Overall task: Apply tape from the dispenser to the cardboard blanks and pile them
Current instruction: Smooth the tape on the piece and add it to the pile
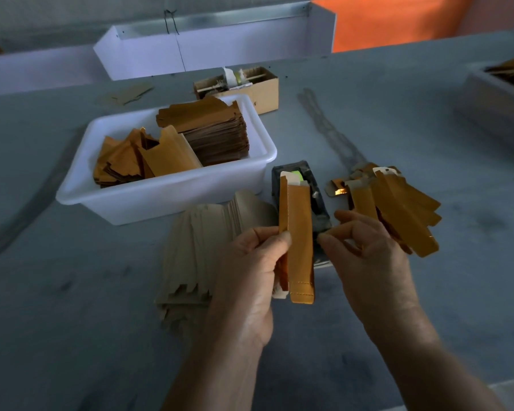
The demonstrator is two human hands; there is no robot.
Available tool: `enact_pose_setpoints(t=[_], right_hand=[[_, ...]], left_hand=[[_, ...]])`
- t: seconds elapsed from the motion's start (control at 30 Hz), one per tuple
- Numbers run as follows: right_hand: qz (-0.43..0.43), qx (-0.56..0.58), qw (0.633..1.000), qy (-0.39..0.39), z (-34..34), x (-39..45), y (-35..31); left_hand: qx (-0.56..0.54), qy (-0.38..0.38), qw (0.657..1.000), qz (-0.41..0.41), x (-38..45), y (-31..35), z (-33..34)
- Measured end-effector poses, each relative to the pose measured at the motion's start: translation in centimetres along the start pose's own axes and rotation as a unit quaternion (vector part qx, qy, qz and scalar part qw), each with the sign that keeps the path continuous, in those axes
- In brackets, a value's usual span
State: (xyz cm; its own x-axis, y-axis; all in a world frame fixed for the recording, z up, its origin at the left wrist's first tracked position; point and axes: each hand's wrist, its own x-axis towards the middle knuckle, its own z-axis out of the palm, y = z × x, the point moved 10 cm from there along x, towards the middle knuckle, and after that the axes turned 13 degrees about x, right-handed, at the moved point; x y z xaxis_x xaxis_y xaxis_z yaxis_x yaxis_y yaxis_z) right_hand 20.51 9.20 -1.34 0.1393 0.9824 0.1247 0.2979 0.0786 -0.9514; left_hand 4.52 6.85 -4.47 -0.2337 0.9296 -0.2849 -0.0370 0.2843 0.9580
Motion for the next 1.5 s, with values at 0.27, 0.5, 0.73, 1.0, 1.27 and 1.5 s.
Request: enact_pose_setpoints(t=[0.27,0.5,0.73,1.0,1.27,1.5], right_hand=[[-0.038,-0.024,0.999,0.025,0.2,-0.7,0.1],[-0.087,-0.072,0.993,0.034,0.5,-0.9,-0.7],[-0.084,-0.031,0.996,0.024,-1.3,-0.7,-1.4],[0.037,0.185,0.974,-0.123,-0.8,-1.4,-2.1],[0.005,0.107,0.978,-0.179,1.0,-1.6,-2.9],[0.009,0.073,0.987,-0.140,0.9,-0.9,-2.5]], left_hand=[[0.057,-0.007,0.997,0.060,0.2,1.7,1.2],[0.193,0.025,0.977,0.090,0.6,2.7,1.0],[0.224,0.010,0.973,0.058,0.5,2.7,1.2],[0.123,-0.033,0.992,-0.001,-0.8,1.3,1.0],[0.103,-0.026,0.994,0.005,-1.4,1.2,0.5],[0.115,-0.039,0.992,0.033,-1.8,1.5,0.5]])
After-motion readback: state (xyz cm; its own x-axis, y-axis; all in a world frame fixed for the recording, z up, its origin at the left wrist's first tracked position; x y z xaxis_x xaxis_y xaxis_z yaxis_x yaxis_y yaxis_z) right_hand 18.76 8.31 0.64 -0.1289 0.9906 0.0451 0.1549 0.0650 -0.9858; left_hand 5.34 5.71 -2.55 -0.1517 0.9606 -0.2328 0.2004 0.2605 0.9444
